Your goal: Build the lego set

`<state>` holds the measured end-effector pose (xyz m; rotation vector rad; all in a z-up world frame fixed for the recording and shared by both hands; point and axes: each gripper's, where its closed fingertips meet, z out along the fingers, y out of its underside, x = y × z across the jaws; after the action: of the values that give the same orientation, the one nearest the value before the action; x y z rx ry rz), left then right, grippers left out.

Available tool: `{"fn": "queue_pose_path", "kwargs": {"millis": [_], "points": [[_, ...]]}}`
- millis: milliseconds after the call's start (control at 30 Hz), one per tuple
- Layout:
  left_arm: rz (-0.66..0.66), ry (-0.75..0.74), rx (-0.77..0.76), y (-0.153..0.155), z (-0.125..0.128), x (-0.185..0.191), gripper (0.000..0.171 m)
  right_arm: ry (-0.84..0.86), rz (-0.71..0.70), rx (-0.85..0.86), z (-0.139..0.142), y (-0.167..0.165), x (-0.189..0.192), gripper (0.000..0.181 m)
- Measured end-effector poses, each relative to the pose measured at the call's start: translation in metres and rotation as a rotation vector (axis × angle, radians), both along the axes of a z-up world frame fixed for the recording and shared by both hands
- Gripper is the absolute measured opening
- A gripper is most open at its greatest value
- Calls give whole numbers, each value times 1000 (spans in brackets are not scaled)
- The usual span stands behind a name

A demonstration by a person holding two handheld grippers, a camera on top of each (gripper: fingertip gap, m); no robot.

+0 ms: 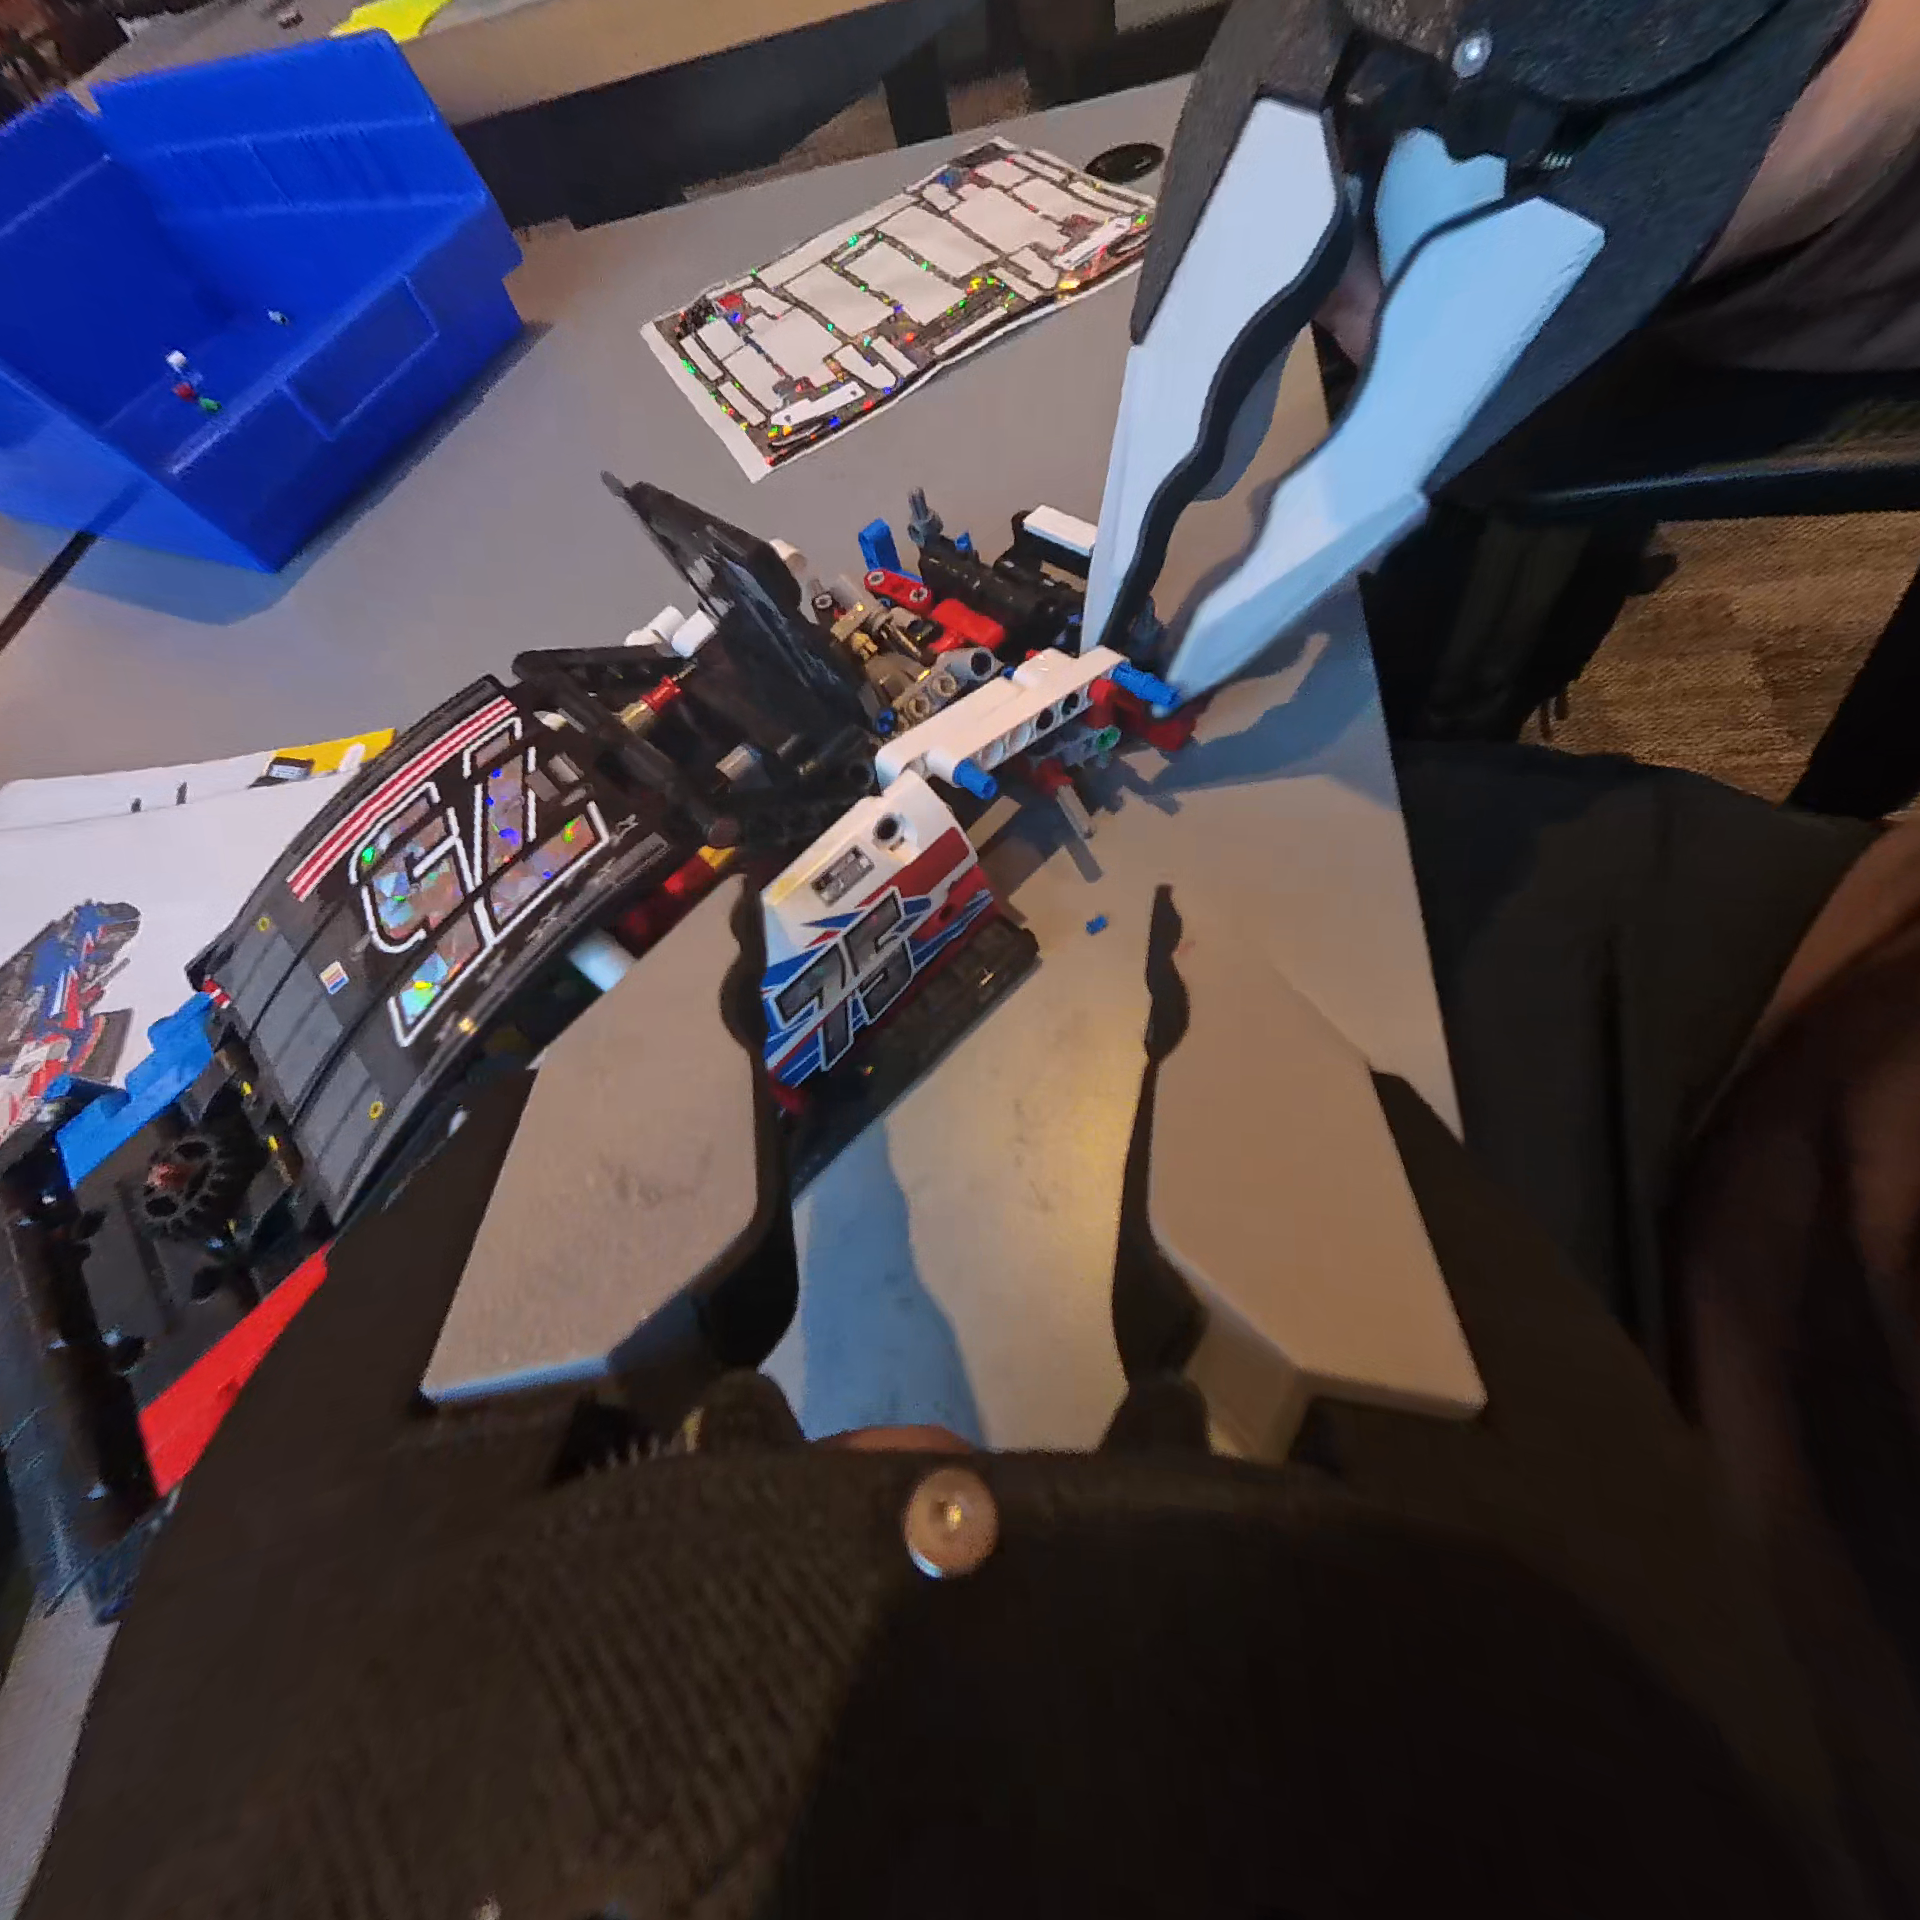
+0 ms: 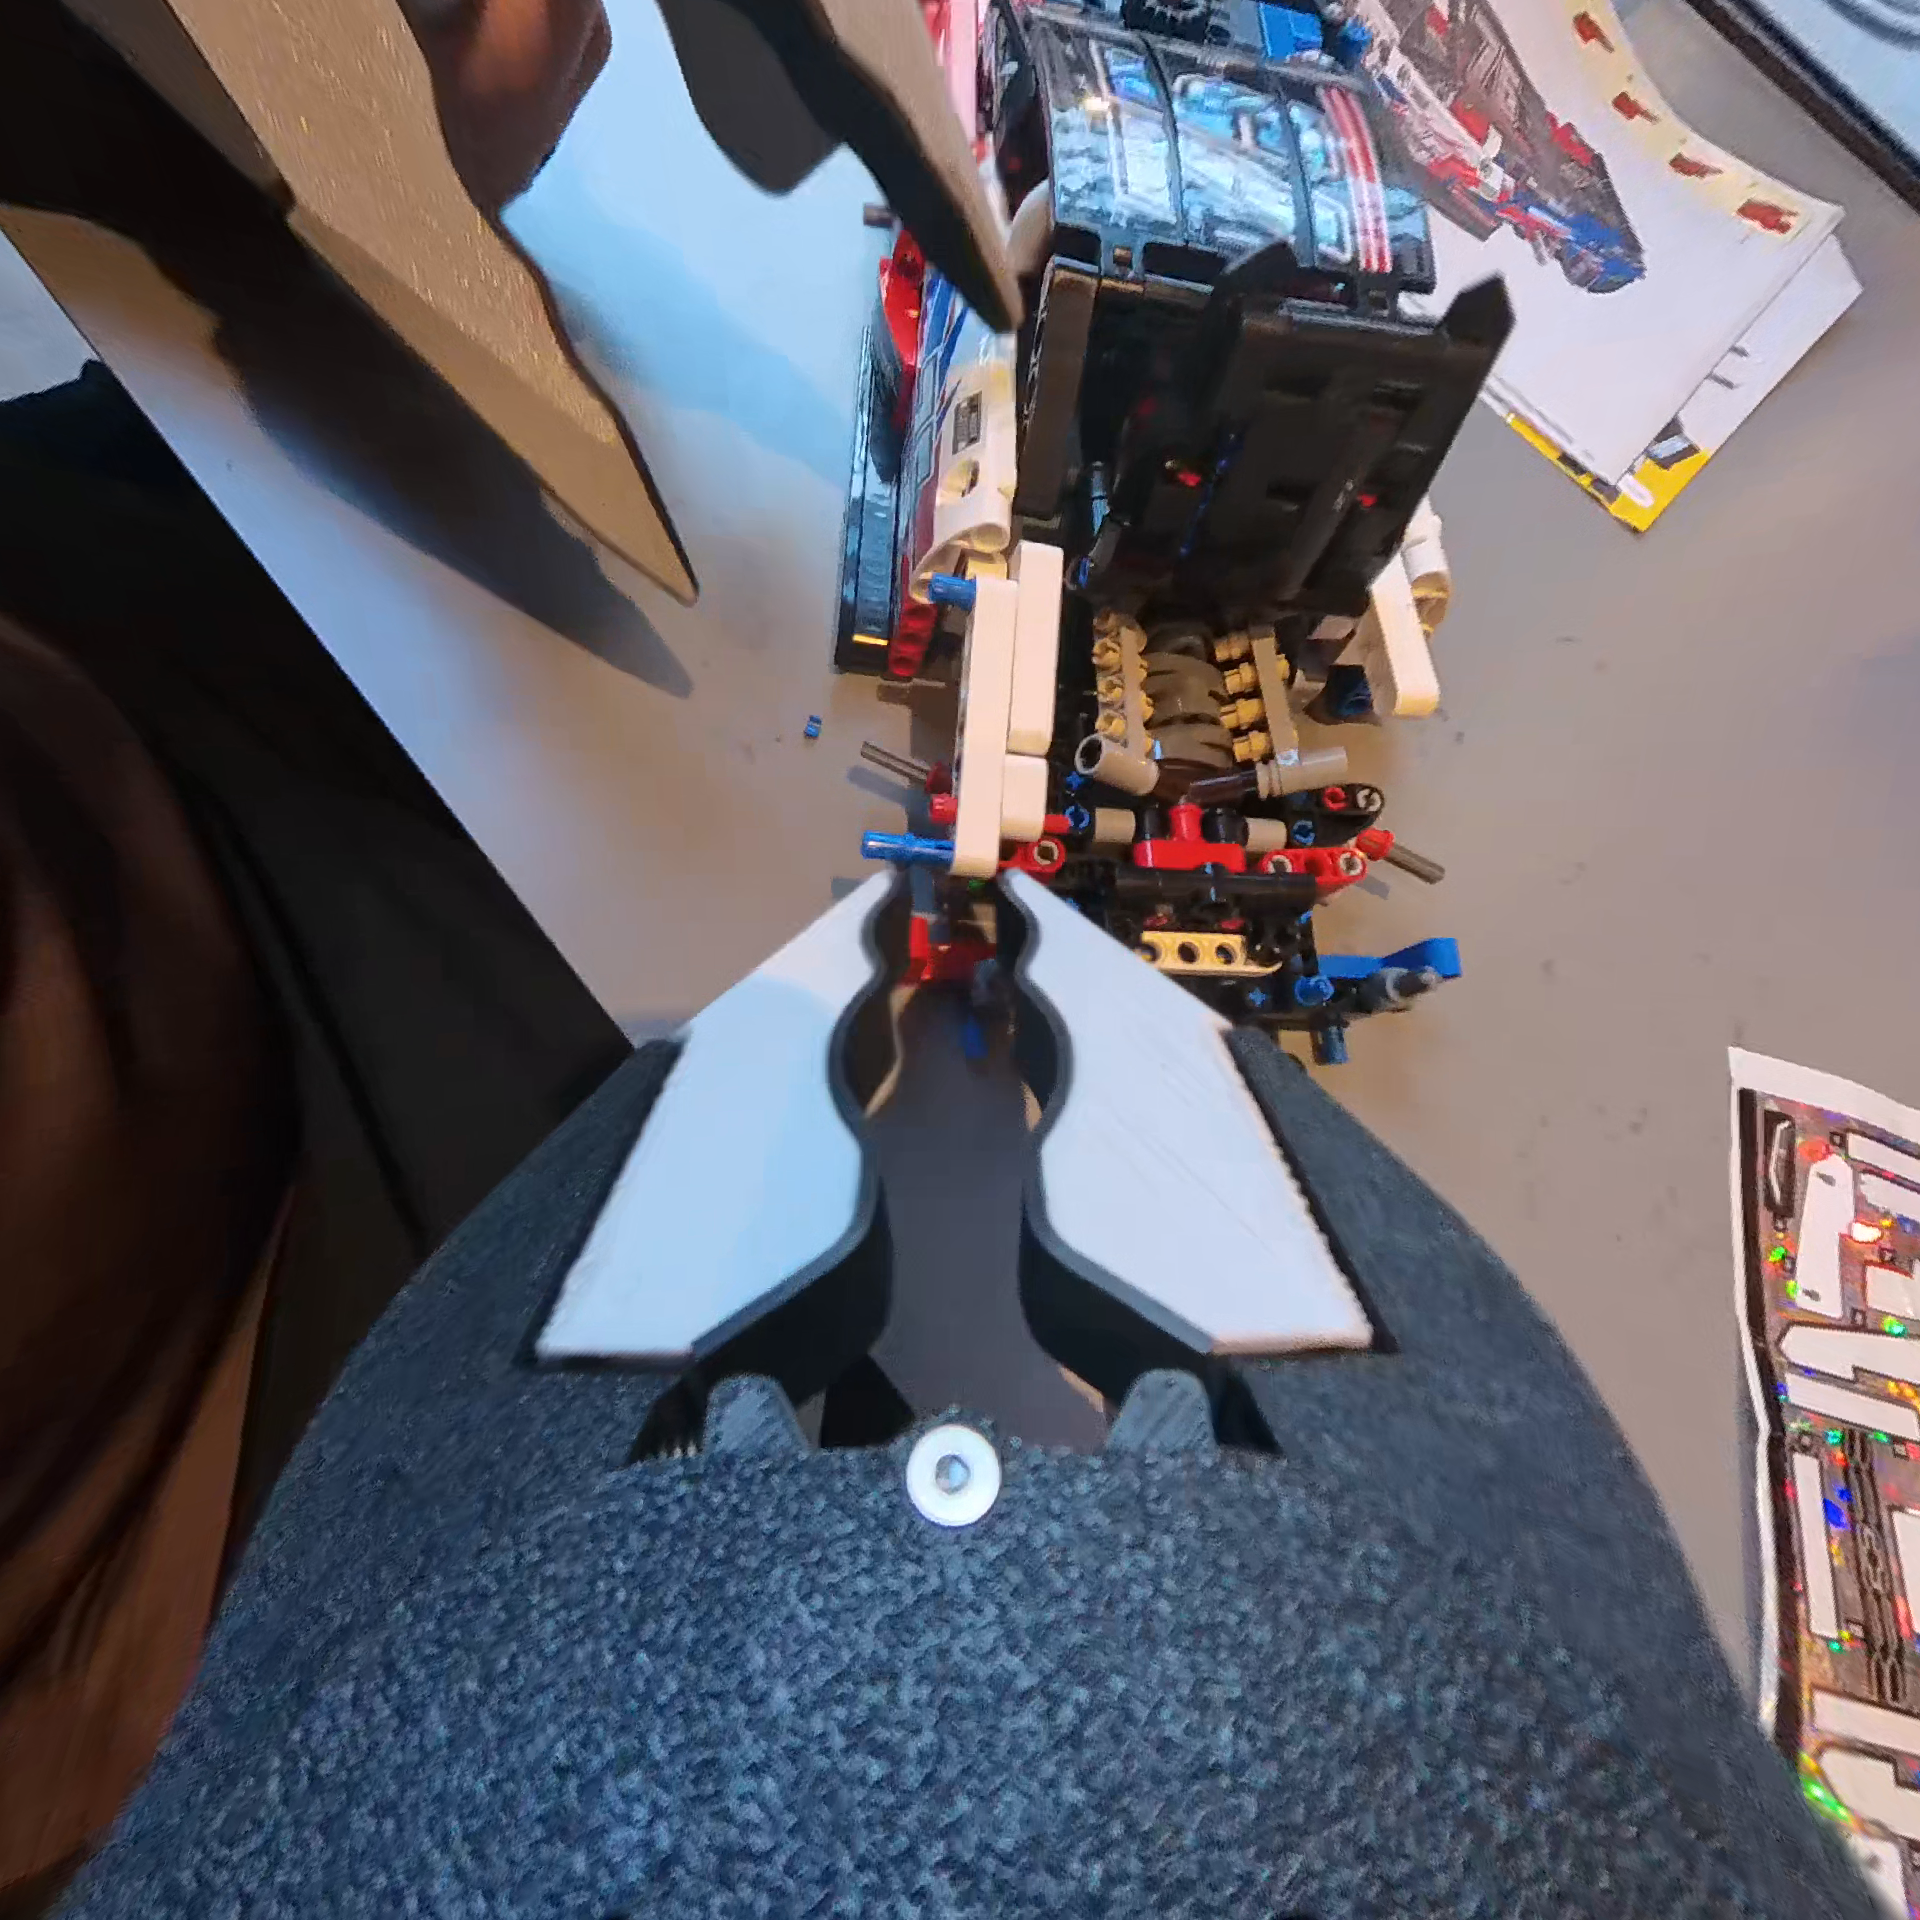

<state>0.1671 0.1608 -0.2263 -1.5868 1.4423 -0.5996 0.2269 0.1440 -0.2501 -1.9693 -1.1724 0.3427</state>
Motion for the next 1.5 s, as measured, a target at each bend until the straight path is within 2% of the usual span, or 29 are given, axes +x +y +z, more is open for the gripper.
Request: {"fn": "queue_pose_path", "kwargs": {"millis": [67, 167, 267, 600, 733, 833, 967, 1100, 1200, 1300, 1367, 1500], "points": [[-8, -2, 1, -2, -3, 3, 71, 30, -10, 15, 6, 3, 0, 13], [-7, -26, 13, -3, -3, 7, 72, 162, -20, -2, 21, 5, -3, 9], [-16, -34, 11, -4, -2, 7, 69, 212, -24, -44, 19, 7, -4, 9], [-19, -81, -60, -1, 2, 5, 68, 179, 11, -52, 12, 6, 0, 16], [-12, -110, -63, 0, 6, 4, 67, 229, -14, 30, 32, 13, 14, 16], [-3, -108, -53, -1, 9, -1, 64, 289, -103, 73, 45, 28, 37, 16], [35, -42, -48, -4, 15, -15, 68, 327, -185, -11, 32, 39, 64, 28], [90, -53, -74, -21, 23, -34, 70, 241, -114, -168, 4, 24, 66, 38], [127, -48, -51, -38, 18, -50, 66, 142, -117, -159, -7, 21, 72, 51], [162, -46, 14, -49, 12, -66, 53, 140, -117, -153, -7, 22, 71, 54], [178, -58, 44, -54, 15, -80, 53, 132, -109, -166, -11, 22, 69, 58], [316, -86, 95, -41, 31, -130, 56, 142, -50, -203, -17, 14, 53, 56]]}}
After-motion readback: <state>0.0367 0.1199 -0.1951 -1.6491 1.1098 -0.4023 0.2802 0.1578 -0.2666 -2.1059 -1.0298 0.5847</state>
